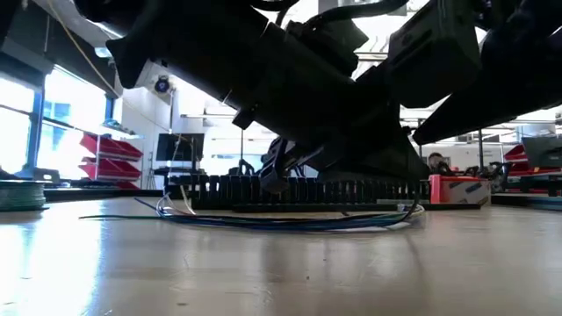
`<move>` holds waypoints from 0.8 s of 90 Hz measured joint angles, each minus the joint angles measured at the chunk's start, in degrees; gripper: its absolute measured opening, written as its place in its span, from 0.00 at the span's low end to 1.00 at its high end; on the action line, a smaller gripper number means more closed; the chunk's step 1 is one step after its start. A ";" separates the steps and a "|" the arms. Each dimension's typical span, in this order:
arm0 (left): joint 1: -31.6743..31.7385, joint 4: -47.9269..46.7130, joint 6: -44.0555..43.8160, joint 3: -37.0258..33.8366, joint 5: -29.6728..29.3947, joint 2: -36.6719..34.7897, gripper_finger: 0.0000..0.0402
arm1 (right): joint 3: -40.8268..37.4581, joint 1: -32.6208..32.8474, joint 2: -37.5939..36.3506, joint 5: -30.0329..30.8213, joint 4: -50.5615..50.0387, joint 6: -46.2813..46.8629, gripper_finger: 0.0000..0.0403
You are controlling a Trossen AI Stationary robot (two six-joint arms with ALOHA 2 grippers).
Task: Ziptie cables
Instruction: Wrap the cables using a black zip tie
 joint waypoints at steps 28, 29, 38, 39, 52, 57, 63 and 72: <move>0.00 0.14 2.75 0.00 -0.15 -0.02 0.03 | 0.00 0.02 0.00 -0.04 -0.26 -0.17 0.00; 0.00 0.14 3.14 0.00 -0.15 -0.03 0.03 | 0.00 0.02 0.00 -0.02 -0.37 -0.16 0.00; 0.00 0.83 5.74 0.00 -0.03 -0.07 0.11 | 0.00 0.02 0.00 0.24 -1.23 -0.17 0.00; 0.00 1.03 6.00 0.00 0.08 -0.07 0.12 | 0.00 0.02 0.00 0.24 -1.38 -0.17 0.00; 0.04 5.55 10.18 -0.02 10.18 -0.15 0.26 | 0.00 0.10 0.00 0.37 -2.82 -1.56 0.00; 0.00 7.06 11.33 -0.02 13.88 -0.16 0.30 | 0.00 0.33 0.00 0.41 -2.85 -3.12 0.00; -0.44 7.70 12.88 -0.07 13.82 -0.72 0.32 | 0.00 0.76 0.00 1.08 -2.92 -5.09 0.00; -1.59 7.98 16.29 -0.07 8.78 -2.46 0.33 | 0.00 1.60 0.00 2.18 -3.00 -7.12 0.00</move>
